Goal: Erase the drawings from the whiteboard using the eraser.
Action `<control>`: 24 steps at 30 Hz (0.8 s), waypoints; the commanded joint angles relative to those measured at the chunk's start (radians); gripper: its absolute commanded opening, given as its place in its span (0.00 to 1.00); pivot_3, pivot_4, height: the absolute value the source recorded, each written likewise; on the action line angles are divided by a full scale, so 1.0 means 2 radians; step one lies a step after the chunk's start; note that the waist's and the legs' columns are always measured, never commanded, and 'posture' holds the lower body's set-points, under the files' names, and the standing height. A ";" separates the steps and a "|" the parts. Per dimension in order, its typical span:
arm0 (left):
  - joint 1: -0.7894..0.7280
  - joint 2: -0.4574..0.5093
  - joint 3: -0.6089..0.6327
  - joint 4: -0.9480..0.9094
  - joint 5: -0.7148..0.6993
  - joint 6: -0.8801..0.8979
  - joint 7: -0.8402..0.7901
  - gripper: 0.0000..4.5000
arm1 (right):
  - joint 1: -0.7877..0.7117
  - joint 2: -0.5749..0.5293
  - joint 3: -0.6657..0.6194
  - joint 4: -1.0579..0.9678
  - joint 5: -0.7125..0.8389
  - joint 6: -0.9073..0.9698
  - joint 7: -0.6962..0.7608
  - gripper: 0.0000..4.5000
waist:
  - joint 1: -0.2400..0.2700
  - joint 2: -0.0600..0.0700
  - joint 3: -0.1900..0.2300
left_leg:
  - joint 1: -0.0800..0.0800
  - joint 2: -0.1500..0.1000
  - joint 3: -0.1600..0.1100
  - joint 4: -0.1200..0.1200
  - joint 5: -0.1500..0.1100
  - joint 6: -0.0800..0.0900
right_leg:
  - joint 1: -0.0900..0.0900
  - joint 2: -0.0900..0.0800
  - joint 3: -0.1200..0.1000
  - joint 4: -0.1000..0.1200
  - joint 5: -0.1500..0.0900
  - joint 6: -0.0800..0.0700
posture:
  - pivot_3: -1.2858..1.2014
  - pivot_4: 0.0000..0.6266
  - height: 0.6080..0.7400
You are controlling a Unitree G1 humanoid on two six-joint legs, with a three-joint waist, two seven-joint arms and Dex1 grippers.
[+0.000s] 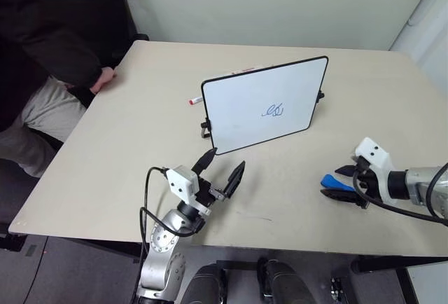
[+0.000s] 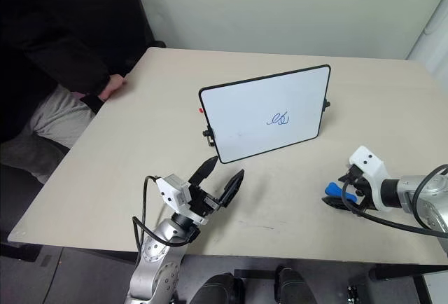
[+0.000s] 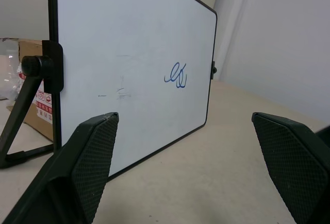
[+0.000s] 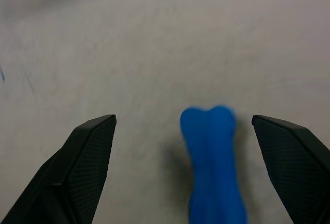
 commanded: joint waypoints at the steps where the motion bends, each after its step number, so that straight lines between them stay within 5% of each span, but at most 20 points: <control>1: 0.002 -0.002 0.001 -0.016 0.003 -0.012 0.003 1.00 | -0.004 -0.010 0.019 0.012 -0.028 -0.021 0.013 0.99 | 0.000 0.000 0.000 | 0.000 0.000 0.000 0.000 0.000 0.000 | 0.000 0.000 0.000 0.000 0.000 0.000 | 0.52 0.24 1.00; 10: 0.008 -0.001 0.001 -0.022 -0.001 -0.015 0.008 1.00 | -0.004 -0.007 0.036 0.044 -0.063 -0.044 0.022 0.96 | 0.000 0.000 0.000 | 0.000 0.000 0.000 0.000 0.000 0.000 | 0.001 0.000 0.000 0.000 0.000 0.000 | 0.52 0.24 1.00; 22: 0.015 0.002 0.003 -0.027 -0.006 -0.012 0.008 1.00 | 0.010 -0.005 0.015 0.015 -0.052 -0.043 0.035 0.12 | 0.000 0.000 0.000 | 0.001 0.000 0.000 0.000 0.000 0.001 | 0.001 0.000 0.000 0.000 0.000 0.000 | 0.52 0.24 1.00; 24: 0.015 0.004 0.004 -0.027 -0.008 -0.011 0.007 1.00 | 0.008 0.002 0.003 0.002 -0.040 -0.038 0.033 0.10 | 0.000 0.000 0.000 | 0.001 0.000 0.000 0.000 0.000 0.001 | 0.001 0.000 0.000 0.000 0.000 0.000 | 0.52 0.24 1.00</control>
